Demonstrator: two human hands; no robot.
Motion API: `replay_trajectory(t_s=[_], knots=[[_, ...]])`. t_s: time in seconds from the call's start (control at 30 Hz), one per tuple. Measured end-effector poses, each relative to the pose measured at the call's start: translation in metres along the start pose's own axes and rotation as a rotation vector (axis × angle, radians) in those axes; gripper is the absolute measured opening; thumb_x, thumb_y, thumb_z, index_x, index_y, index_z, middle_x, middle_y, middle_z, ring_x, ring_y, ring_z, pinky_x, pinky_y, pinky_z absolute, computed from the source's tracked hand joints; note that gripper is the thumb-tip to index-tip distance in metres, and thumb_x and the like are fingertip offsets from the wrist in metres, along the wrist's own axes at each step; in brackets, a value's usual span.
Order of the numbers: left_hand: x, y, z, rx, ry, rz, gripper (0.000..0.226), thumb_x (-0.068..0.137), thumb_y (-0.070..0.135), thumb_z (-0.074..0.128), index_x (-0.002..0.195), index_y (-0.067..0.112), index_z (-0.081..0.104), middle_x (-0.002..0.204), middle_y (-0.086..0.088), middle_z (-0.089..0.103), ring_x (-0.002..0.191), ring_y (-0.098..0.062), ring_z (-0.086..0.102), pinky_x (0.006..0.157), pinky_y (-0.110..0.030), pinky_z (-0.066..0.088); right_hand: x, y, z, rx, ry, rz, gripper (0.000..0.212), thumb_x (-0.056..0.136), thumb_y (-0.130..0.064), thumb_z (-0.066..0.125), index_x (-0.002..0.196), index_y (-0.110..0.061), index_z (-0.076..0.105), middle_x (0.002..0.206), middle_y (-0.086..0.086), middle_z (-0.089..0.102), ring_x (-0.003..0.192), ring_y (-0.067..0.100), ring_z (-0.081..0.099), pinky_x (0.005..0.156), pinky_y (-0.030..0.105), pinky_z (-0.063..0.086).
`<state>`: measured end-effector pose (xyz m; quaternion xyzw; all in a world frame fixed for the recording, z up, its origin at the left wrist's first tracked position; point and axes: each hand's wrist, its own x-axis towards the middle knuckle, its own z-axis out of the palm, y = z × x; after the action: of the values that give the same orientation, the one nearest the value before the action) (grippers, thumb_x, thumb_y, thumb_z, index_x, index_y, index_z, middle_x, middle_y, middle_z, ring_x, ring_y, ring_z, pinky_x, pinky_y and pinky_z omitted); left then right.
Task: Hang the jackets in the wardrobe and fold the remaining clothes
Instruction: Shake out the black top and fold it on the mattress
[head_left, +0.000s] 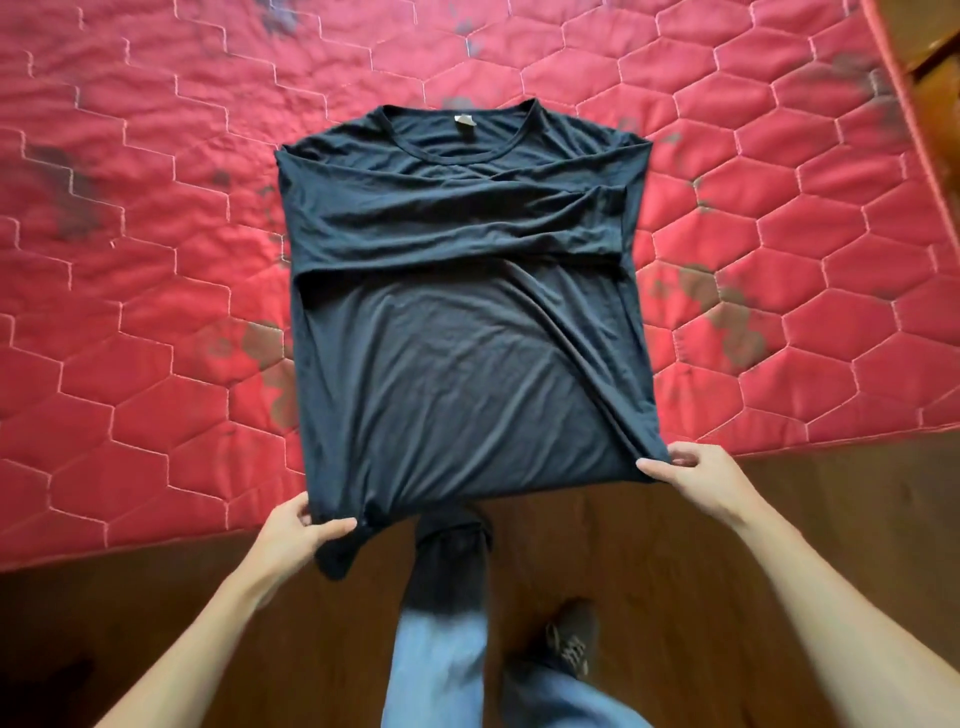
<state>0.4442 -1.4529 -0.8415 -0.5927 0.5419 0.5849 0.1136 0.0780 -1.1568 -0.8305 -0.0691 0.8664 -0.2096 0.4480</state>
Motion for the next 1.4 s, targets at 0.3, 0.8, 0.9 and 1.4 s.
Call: replay_trajectory(t_s=[0.3, 0.8, 0.9, 1.4], knots=[[-0.038, -0.041, 0.004, -0.298, 0.110, -0.046, 0.021, 0.101, 0.015, 0.055, 0.120, 0.011, 0.064, 0.112, -0.011, 0.072, 0.103, -0.030, 0.068, 0.093, -0.046, 0.053, -0.033, 0.023, -0.008, 0.213, 0.288, -0.062, 0.044, 0.102, -0.035, 0.052, 0.077, 0.001, 0.057, 0.077, 0.008, 0.054, 0.076, 0.024, 0.046, 0.066, 0.038, 0.035], [-0.068, 0.029, -0.013, -0.383, 0.135, 0.001, 0.021, 0.100, 0.017, 0.056, 0.111, 0.003, 0.068, 0.079, -0.010, 0.062, 0.045, -0.009, 0.047, 0.038, -0.018, 0.038, -0.077, -0.018, -0.052, 0.571, -0.657, 0.105, 0.052, 0.078, -0.024, 0.082, 0.121, -0.001, 0.067, 0.119, 0.018, 0.071, 0.105, 0.030, 0.071, 0.083, 0.037, 0.059], [-0.057, 0.069, -0.019, -0.505, 0.117, 0.014, 0.016, 0.101, 0.012, 0.054, 0.104, 0.003, 0.067, 0.073, -0.001, 0.066, 0.041, -0.003, 0.049, 0.038, -0.015, 0.039, -0.059, -0.038, -0.064, 0.754, -0.551, 0.097, 0.054, 0.078, -0.019, 0.077, 0.125, 0.002, 0.063, 0.123, 0.018, 0.067, 0.111, 0.030, 0.066, 0.088, 0.039, 0.059], [0.125, 0.324, -0.120, -0.778, 0.015, -0.102, 0.016, 0.102, 0.010, 0.047, 0.090, 0.012, 0.058, 0.053, 0.006, 0.057, 0.034, 0.002, 0.048, 0.032, -0.008, 0.035, 0.101, -0.254, -0.139, 1.139, 0.014, 0.062, 0.013, 0.097, -0.016, 0.059, 0.084, -0.014, 0.059, 0.064, -0.005, 0.059, 0.046, 0.001, 0.055, 0.043, 0.007, 0.041]])
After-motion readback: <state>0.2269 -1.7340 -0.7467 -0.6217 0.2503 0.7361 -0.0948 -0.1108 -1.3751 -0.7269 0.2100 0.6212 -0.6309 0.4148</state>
